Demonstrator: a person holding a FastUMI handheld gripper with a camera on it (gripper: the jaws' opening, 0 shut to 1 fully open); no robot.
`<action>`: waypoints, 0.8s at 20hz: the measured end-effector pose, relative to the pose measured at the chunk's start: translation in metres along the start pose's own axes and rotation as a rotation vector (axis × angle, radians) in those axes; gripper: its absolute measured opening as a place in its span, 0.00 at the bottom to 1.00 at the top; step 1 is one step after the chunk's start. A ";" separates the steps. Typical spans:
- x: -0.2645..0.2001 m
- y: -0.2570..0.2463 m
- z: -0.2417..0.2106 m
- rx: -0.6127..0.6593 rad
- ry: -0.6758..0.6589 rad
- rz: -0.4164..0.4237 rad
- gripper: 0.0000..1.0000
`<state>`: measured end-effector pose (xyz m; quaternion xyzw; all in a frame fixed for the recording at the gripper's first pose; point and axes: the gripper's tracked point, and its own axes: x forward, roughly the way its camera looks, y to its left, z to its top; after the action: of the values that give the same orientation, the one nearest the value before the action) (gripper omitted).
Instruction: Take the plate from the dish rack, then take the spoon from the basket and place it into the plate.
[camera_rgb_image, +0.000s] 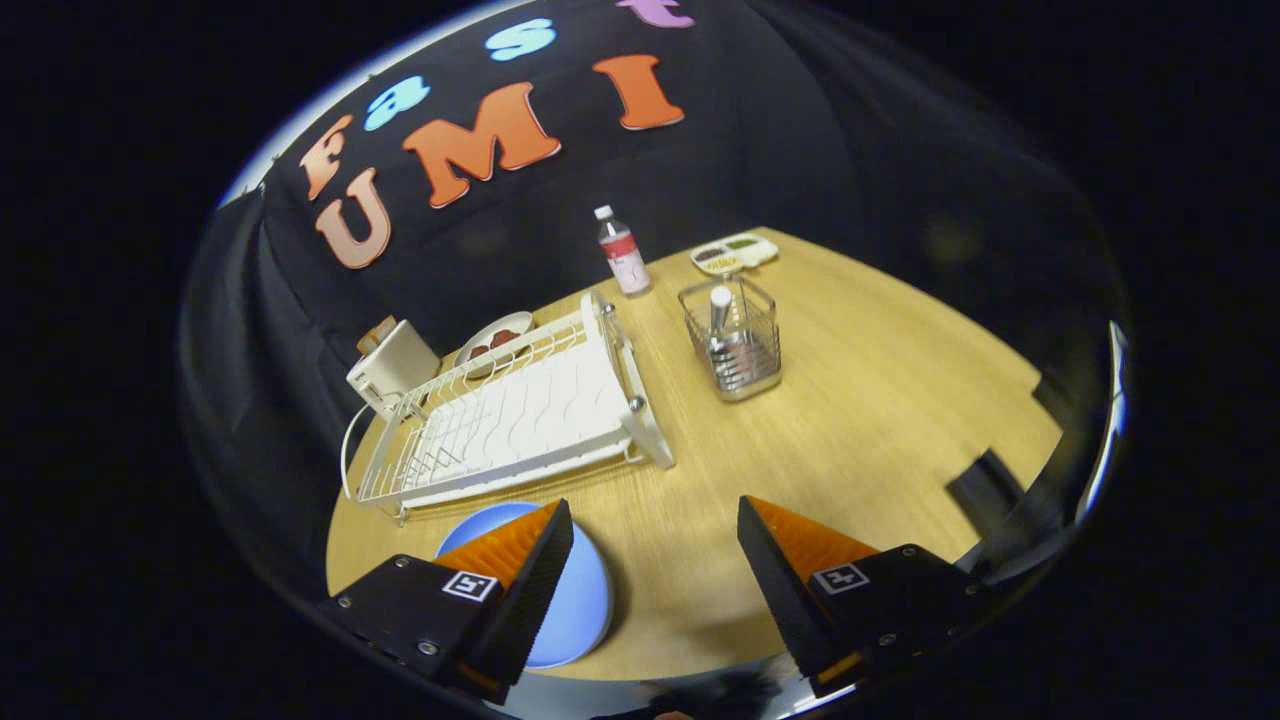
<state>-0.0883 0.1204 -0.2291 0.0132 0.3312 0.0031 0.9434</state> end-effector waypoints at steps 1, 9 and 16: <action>0.003 -0.009 0.016 -0.059 -0.035 -0.025 0.98; 0.054 -0.043 0.088 -0.243 -0.173 -0.030 0.95; 0.103 -0.040 0.090 -0.277 -0.233 0.060 0.57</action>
<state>0.0483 0.0803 -0.2240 -0.1070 0.2157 0.0751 0.9677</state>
